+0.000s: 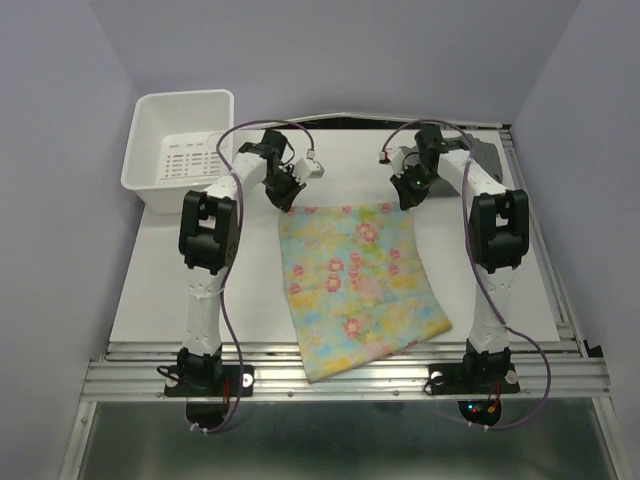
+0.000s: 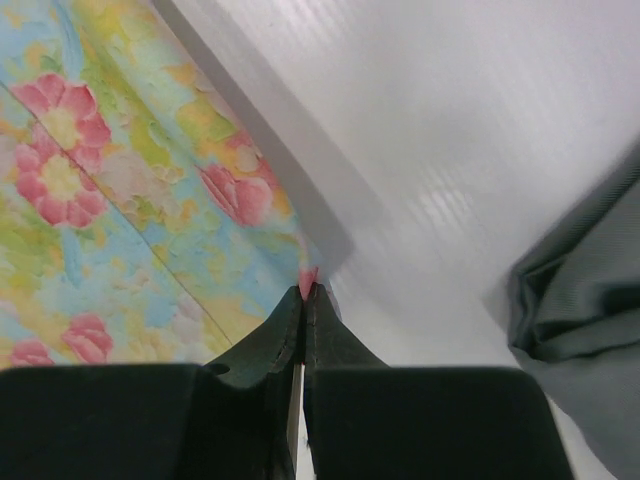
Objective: Fold and stack the skirts
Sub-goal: Flatten the skirt out
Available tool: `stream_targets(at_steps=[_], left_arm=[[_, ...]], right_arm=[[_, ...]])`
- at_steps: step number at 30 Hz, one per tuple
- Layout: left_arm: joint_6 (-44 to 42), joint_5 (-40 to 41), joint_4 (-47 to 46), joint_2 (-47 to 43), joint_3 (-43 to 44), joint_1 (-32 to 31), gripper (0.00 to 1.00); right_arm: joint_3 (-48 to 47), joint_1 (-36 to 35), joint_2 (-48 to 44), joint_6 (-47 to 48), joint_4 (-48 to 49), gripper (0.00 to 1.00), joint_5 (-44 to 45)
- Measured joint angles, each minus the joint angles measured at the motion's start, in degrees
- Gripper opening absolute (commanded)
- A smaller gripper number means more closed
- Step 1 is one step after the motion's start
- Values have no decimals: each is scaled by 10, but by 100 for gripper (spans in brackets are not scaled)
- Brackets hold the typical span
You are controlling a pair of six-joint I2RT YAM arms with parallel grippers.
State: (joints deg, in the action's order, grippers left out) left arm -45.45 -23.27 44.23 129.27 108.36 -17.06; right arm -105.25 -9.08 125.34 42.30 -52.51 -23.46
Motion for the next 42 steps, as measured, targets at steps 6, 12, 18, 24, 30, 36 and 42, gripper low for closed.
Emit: stream_targets(at_steps=[6,12,18,24,30,36,42], left_arm=[[44,26,0,-3,135,21,0],[92,50,-51,-92,174,33,0],[121,54,-98,-246,128,28,0],[138,38,-131,-425,17,25,0],[144,12,-142,-566,-93,22,0],[158,-21,-119,-628,-108,21,0],[171,-46,-73,-630,-56,21,0]], right_arm=[[-84,2,0,-35,6,1,12],[-163,9,-32,-83,41,1,19],[-155,10,-141,-115,70,1,9],[-77,9,-305,-134,95,1,-38],[-4,10,-424,-139,82,1,-86],[17,10,-482,-148,48,1,-111],[22,11,-510,-156,38,1,-116]])
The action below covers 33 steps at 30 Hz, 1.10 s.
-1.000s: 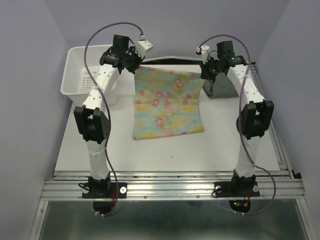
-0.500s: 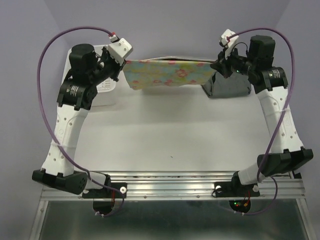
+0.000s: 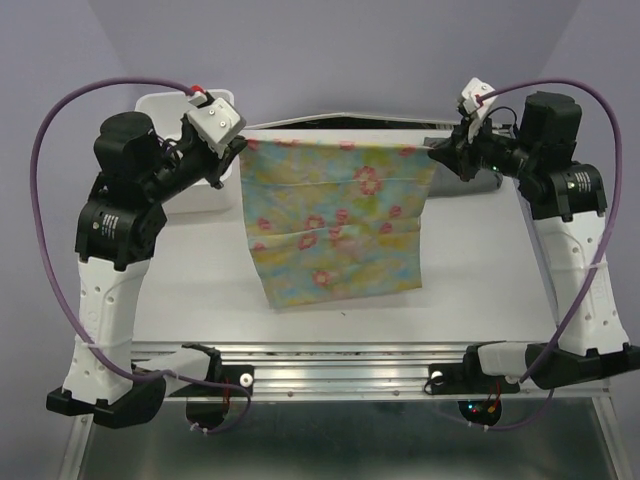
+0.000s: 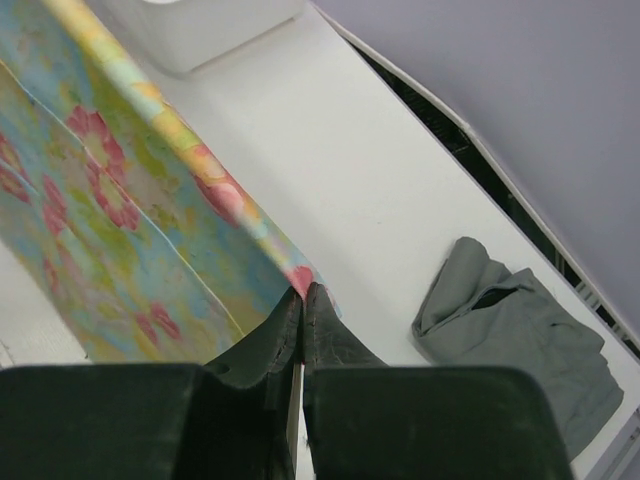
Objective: Fold and stack the skirts
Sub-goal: Flatten the skirt out, then fold the skirt
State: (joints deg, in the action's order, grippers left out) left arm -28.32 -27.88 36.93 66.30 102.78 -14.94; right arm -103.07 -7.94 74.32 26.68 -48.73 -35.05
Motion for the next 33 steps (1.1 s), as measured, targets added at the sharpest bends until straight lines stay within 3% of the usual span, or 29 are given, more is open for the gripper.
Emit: stream_targets(at_steps=[7,16,24,27,33], left_arm=[[3,4,2,41,-33,0,0],[3,44,-70,247,-137,2,0],[0,82,-111,376,-97,7,0],[0,85,-119,397,-68,9,0],[-13,79,-115,365,-91,8,0]], right_arm=[[71,0,57,-16,46,1,12],[121,5,263,-32,102,1,54],[85,8,355,-31,145,1,64],[71,8,374,-22,154,1,71],[72,7,370,10,162,1,77]])
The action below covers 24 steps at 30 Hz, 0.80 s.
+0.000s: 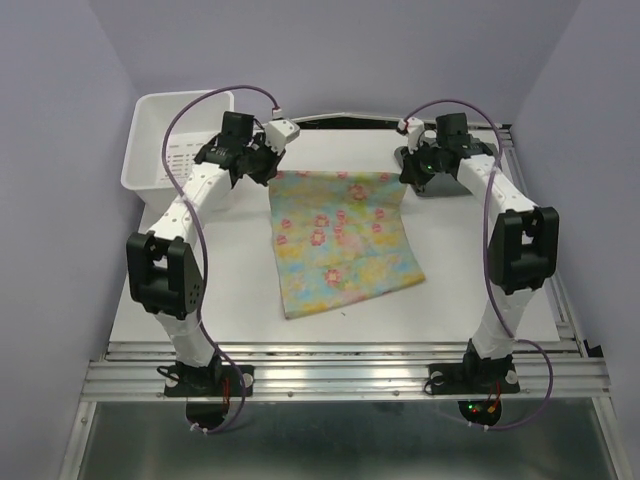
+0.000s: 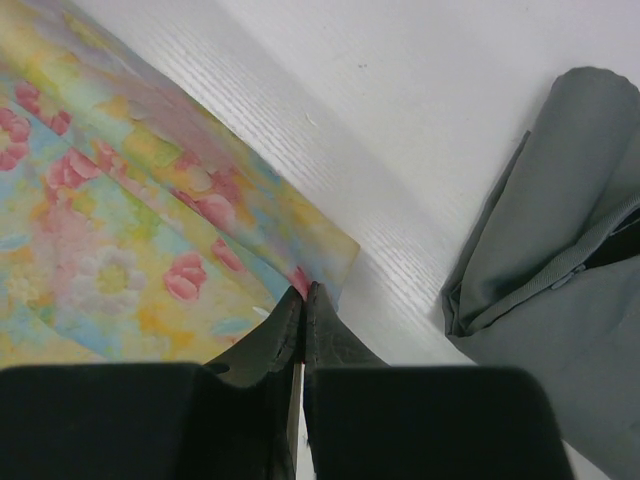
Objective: Fold and stack the skirts
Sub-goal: Fold the skirt
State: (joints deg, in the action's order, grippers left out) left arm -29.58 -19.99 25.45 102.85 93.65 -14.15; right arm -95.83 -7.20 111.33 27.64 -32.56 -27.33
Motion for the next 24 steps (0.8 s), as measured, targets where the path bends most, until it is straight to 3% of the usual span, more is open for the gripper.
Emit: stream_targets(at_steps=[10,16,24], left_arm=[[-52,-40,64,-199,-140,-19,0],[-90,-24,91,-289,-262,-116,0],[-80,-21,77,-269,-373,-164,0]], right_arm=[[96,-4,-133,77,-2,1,-8],[184,-3,-168,138,-1,1,3],[319,-3,-169,177,-4,1,8]])
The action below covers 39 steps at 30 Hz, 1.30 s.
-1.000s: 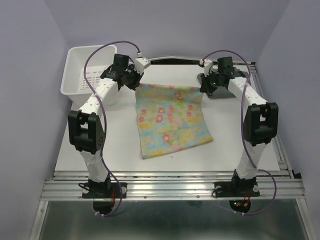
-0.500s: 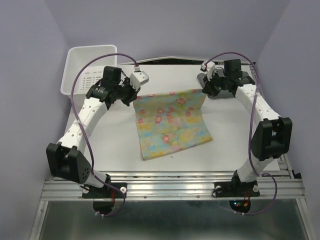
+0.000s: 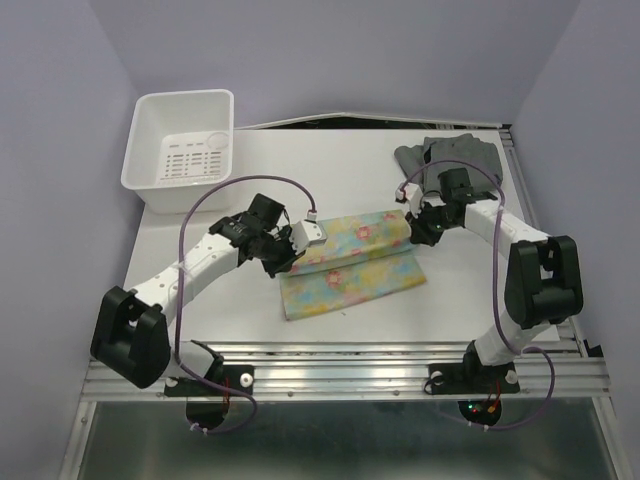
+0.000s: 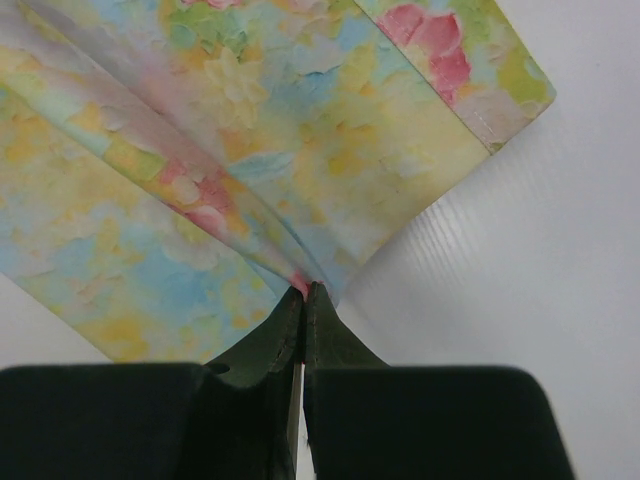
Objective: Fold and stack the skirts
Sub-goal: Fold the skirt
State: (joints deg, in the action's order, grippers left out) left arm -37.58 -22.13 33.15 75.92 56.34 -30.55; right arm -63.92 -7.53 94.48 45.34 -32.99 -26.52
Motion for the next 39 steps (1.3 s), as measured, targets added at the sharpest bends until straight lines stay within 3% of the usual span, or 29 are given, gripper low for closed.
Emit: stream_targets(at_steps=[12,27,36,39], left_arm=[[18,14,-32,43,-22,0,0],[-2,9,62,-16,45,0,0],[-35,-26,83,-16,17,-3,0],[-38,-28,76,-10,-7,-3,0]], right_arm=[[24,0,-2,8,4,1,2],[12,0,-108,37,-45,1,-2],[88,0,-117,57,-55,1,-14],[98,0,-117,57,-59,9,-24]])
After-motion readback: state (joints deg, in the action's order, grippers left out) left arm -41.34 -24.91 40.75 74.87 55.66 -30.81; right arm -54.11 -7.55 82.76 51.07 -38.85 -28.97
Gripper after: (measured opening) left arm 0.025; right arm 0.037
